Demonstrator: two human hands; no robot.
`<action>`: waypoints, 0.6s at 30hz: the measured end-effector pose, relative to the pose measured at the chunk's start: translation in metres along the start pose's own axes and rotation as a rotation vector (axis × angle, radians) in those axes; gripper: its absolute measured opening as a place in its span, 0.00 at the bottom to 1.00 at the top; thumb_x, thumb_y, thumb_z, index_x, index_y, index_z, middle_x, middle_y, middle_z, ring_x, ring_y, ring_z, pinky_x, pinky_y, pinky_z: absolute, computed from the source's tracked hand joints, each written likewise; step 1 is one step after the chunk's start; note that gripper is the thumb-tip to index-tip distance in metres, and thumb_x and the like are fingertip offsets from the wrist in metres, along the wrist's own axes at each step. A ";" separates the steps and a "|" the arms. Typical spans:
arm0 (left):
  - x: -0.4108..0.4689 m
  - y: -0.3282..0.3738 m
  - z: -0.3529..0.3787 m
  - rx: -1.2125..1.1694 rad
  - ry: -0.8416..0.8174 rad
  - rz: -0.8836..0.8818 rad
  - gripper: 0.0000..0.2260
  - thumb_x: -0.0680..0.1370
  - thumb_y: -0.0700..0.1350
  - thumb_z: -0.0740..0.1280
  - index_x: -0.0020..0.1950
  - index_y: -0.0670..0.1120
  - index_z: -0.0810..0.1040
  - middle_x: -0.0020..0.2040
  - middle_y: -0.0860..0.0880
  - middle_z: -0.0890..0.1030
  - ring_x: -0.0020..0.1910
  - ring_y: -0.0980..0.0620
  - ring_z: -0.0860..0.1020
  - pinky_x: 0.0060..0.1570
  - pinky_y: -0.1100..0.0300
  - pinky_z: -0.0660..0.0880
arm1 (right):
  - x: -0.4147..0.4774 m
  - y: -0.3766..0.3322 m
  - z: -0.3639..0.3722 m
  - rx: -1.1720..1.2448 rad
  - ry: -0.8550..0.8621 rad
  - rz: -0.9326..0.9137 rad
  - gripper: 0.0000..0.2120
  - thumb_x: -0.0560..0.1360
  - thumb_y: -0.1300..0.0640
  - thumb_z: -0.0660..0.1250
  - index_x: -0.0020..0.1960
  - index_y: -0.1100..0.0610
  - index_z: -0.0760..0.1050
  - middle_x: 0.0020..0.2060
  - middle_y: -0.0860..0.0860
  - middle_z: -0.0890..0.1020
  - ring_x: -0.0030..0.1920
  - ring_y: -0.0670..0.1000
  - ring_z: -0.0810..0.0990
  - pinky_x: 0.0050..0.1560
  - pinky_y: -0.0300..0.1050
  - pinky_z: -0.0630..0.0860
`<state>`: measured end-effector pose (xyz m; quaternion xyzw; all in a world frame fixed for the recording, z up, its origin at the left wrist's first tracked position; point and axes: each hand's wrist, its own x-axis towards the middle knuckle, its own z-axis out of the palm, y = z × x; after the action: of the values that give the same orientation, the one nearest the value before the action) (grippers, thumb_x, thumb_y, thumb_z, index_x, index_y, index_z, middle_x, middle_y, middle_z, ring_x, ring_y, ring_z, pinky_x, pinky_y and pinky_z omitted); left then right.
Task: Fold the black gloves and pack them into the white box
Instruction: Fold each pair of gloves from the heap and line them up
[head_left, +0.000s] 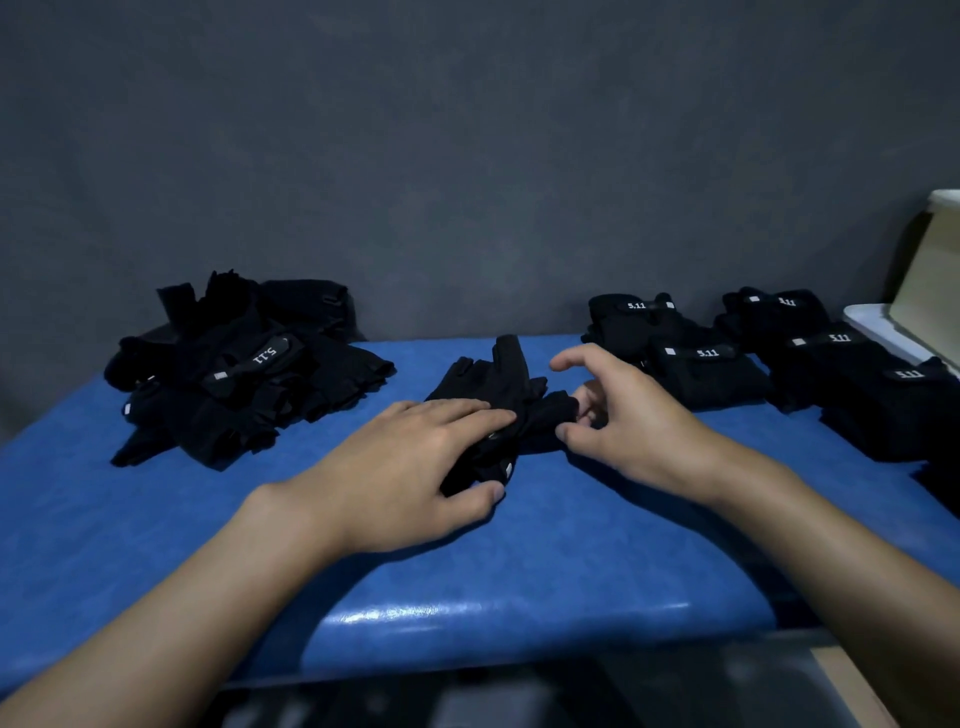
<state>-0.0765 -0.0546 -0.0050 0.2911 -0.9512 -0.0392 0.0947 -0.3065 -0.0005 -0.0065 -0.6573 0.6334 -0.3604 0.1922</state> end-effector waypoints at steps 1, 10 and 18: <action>0.000 0.000 0.000 -0.004 0.002 -0.001 0.36 0.71 0.68 0.50 0.78 0.58 0.59 0.76 0.57 0.65 0.74 0.58 0.63 0.72 0.60 0.59 | -0.001 -0.001 -0.001 -0.001 -0.004 0.009 0.23 0.73 0.63 0.71 0.62 0.45 0.68 0.36 0.50 0.77 0.33 0.44 0.75 0.40 0.40 0.75; -0.001 0.000 0.000 0.001 -0.001 -0.016 0.35 0.71 0.68 0.50 0.78 0.58 0.61 0.75 0.57 0.67 0.74 0.57 0.64 0.71 0.59 0.61 | -0.004 -0.004 0.002 -0.033 0.002 0.038 0.27 0.72 0.62 0.71 0.65 0.46 0.65 0.35 0.46 0.77 0.32 0.42 0.74 0.42 0.41 0.76; 0.000 -0.001 0.001 0.005 -0.015 -0.018 0.35 0.71 0.68 0.51 0.78 0.58 0.61 0.76 0.56 0.66 0.74 0.56 0.64 0.72 0.58 0.61 | -0.004 -0.006 0.015 0.116 0.019 0.099 0.33 0.71 0.61 0.74 0.69 0.46 0.62 0.30 0.45 0.76 0.29 0.41 0.73 0.36 0.37 0.72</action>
<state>-0.0758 -0.0556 -0.0064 0.2994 -0.9494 -0.0399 0.0865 -0.2918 0.0012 -0.0130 -0.6095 0.6448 -0.3928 0.2416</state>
